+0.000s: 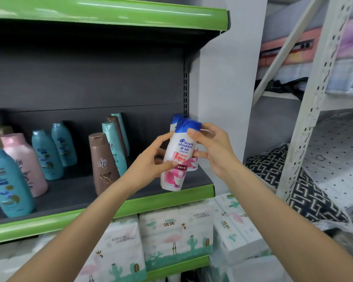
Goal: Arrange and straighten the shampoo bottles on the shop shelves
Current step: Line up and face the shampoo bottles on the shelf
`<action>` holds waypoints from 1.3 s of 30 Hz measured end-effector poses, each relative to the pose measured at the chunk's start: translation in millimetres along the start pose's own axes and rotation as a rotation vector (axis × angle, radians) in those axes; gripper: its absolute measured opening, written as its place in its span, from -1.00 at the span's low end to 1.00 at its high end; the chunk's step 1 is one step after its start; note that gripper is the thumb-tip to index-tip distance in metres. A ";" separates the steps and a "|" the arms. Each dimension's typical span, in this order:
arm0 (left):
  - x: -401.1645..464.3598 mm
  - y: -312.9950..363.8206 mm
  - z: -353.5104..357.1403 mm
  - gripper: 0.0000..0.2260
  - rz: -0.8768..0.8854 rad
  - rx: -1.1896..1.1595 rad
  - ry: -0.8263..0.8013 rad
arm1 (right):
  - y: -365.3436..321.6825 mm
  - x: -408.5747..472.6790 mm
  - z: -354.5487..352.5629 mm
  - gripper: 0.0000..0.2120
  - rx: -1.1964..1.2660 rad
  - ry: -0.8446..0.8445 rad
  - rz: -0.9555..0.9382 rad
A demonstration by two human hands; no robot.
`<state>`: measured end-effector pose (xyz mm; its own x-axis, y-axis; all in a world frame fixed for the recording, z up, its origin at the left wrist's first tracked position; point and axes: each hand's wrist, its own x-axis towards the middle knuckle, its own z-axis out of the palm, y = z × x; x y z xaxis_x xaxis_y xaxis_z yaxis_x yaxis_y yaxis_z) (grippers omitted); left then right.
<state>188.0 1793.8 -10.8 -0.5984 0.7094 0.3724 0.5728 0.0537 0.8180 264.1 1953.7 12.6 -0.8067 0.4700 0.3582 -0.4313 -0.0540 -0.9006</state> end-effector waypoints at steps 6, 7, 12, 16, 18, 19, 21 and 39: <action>8.8 -3.5 9.0 -0.38 0.005 0.019 0.110 | 3.3 5.1 1.3 -0.81 -0.173 0.002 -0.062; 9.8 -4.4 10.0 -0.38 -0.002 0.002 0.119 | 3.1 7.1 -0.2 -0.78 -0.213 -0.023 -0.069; 20.6 -7.9 14.4 -0.39 -0.031 -0.099 0.122 | 0.9 14.6 -8.4 -0.62 -0.307 -0.174 -0.084; 40.5 -11.9 25.0 -0.42 0.002 -0.034 0.118 | 3.2 25.3 -21.0 -0.65 -0.307 -0.132 -0.108; 51.8 -14.1 30.2 -0.46 0.024 0.051 0.108 | 5.9 31.0 -29.8 -0.66 -0.291 -0.116 -0.088; 57.0 -15.3 32.9 -0.50 0.034 0.104 0.097 | 7.8 33.7 -34.6 -0.66 -0.279 -0.115 -0.074; 64.9 -19.2 39.2 -0.55 0.032 0.168 0.085 | 12.7 38.1 -43.6 -0.65 -0.269 -0.124 -0.042; 83.4 -36.4 46.4 -0.75 -0.018 0.141 0.085 | 26.0 66.3 -56.6 -0.67 -0.548 -0.141 -0.134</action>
<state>143.3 1883.7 -29.8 -0.6509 0.6461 0.3986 0.6310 0.1685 0.7572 222.3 2033.3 -1.0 -0.8217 0.3177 0.4733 -0.2915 0.4793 -0.8278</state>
